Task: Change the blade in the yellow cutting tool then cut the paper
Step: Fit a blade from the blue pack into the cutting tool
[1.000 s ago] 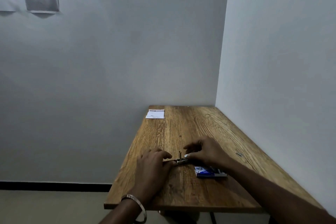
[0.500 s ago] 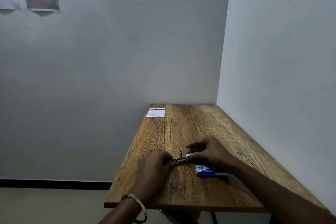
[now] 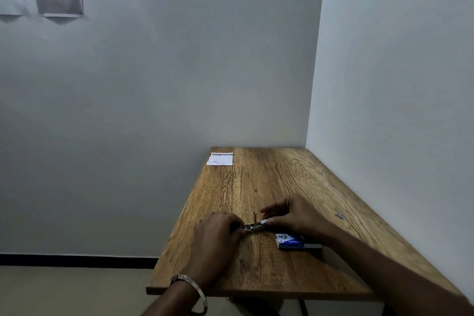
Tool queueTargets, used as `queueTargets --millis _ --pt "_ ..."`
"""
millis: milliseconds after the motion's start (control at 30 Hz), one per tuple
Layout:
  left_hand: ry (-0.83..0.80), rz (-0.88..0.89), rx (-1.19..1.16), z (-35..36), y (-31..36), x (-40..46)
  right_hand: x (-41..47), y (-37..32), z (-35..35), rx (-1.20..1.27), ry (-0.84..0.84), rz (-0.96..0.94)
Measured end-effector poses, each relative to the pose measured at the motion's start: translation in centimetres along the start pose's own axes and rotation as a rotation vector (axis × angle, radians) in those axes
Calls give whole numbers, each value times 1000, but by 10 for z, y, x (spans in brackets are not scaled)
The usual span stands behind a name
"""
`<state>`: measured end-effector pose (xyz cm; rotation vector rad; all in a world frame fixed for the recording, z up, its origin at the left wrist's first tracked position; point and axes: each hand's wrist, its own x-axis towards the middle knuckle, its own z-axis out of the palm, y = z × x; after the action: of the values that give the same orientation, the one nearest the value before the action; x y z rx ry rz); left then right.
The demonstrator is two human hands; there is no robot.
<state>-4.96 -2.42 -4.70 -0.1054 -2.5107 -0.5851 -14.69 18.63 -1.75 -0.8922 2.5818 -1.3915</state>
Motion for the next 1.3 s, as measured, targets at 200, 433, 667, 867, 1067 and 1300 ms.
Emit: queueTargets --millis 200,433,667,867,1067,1300 --pt "-1 0 -14 -1 0 0 0 1 3 -189 16 -58" --pt "-4 -7 -17 -2 1 -2 -1 2 1 -128 34 -72" --pt "0 -8 -33 -2 1 -2 -1 -1 1 -184 15 -77" --pt "-3 -6 -35 -1 0 -2 1 -3 -1 -229 -47 -77" --pt "-3 -10 -27 -2 0 -2 3 2 -7 -237 -98 -49" --pt "-14 -29 -41 -2 0 -2 -1 7 -33 -248 -134 16"
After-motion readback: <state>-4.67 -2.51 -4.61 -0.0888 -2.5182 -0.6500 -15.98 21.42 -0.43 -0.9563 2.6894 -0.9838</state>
